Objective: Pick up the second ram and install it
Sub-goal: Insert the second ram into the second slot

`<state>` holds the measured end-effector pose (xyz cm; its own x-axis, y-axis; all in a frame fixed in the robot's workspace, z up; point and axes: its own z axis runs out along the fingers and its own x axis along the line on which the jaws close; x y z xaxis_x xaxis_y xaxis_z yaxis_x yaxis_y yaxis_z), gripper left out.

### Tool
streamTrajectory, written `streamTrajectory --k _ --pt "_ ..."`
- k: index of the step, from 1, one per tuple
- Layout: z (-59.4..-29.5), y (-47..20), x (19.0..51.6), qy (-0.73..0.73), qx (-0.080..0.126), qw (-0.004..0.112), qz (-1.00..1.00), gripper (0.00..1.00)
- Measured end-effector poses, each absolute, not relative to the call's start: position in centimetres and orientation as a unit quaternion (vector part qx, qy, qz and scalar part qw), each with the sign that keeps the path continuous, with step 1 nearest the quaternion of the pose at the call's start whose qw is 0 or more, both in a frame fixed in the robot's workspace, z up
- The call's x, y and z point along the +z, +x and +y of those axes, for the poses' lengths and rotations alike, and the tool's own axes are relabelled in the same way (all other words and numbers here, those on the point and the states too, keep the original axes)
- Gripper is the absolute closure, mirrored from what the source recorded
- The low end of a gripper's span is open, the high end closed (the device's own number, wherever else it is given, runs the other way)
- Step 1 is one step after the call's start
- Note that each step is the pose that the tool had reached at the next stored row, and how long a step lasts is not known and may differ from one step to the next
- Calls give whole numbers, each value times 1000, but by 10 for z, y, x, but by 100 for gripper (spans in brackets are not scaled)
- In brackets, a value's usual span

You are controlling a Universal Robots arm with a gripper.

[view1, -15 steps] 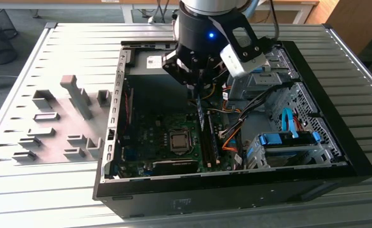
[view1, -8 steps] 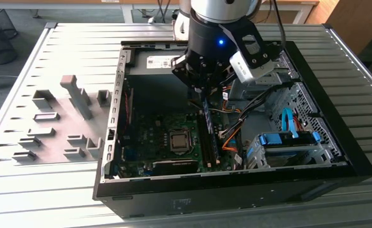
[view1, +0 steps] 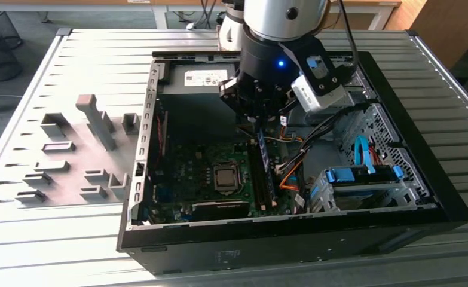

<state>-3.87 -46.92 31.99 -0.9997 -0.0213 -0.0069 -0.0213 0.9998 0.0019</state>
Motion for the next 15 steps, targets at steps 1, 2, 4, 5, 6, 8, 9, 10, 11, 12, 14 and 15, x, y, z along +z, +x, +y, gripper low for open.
streamTrajectory --k 1,2,4,5,6,8,9,10,11,12,14,15 --pt "-469 -39 319 -17 1 3 1000 86" --pt "-469 -39 318 -21 1 3 1000 86" --pt "-469 -39 318 -21 1 3 1000 86" --pt "-469 -39 317 -21 1 3 1000 86" --pt "-469 -38 317 -19 1 3 1000 86" --pt "-469 -38 315 -10 1 3 1000 86" --pt "-469 -37 314 -8 1 3 1000 86" --pt "-469 -37 313 -7 1 3 1000 86" --pt "-469 -37 313 -7 1 3 1000 86" --pt "-469 -37 313 -7 1 3 1000 86" --pt "-469 -37 311 -7 1 3 1000 86" --pt "-469 -37 311 -7 1 3 1000 86"
